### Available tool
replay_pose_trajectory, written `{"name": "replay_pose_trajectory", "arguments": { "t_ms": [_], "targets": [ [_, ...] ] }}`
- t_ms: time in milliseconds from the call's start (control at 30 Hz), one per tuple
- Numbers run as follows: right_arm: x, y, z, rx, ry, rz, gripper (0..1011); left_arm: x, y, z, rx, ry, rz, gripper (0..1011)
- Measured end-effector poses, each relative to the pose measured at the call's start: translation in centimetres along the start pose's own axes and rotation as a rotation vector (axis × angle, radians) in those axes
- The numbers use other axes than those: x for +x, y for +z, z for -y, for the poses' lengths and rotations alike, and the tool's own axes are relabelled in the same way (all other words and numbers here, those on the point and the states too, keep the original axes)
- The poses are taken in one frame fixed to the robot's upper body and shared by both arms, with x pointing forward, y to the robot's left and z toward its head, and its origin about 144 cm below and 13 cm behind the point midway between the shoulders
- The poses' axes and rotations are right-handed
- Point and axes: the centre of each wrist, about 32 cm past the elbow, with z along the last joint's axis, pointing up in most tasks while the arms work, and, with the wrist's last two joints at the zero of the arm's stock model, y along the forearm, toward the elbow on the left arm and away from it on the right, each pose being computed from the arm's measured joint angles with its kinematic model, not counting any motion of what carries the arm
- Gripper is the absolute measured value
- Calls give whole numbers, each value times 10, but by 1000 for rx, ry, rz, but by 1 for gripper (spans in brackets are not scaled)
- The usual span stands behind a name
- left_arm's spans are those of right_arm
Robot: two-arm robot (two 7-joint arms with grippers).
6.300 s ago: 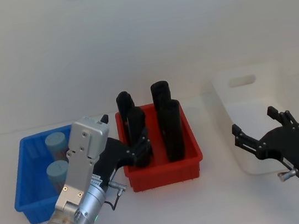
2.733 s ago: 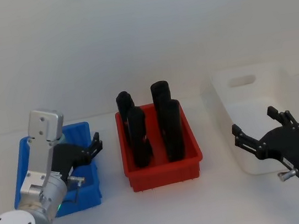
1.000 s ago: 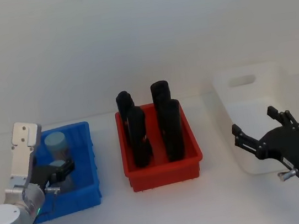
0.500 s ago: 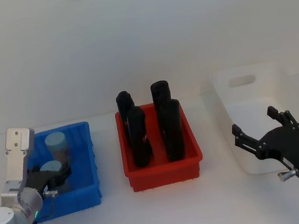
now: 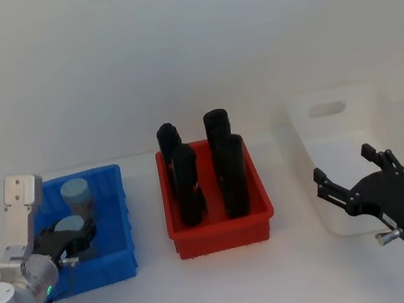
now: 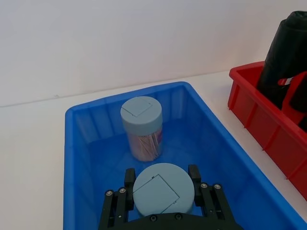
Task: Pick the cotton swabs from the blue box and place them into the white box.
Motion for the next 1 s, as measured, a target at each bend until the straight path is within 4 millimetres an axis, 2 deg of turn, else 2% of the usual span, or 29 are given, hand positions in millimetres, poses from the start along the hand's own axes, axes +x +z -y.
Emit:
{"name": "replay_pose_trajectory", "arguments": {
  "t_ms": [367,1000],
  "targets": [
    [0,0,0,0,0,0,1001,-4,18,-10,-72,-14,51,670],
    [0,0,0,0,0,0,1001,-21,76,-38,-163,-184,189,670]
  ]
}}
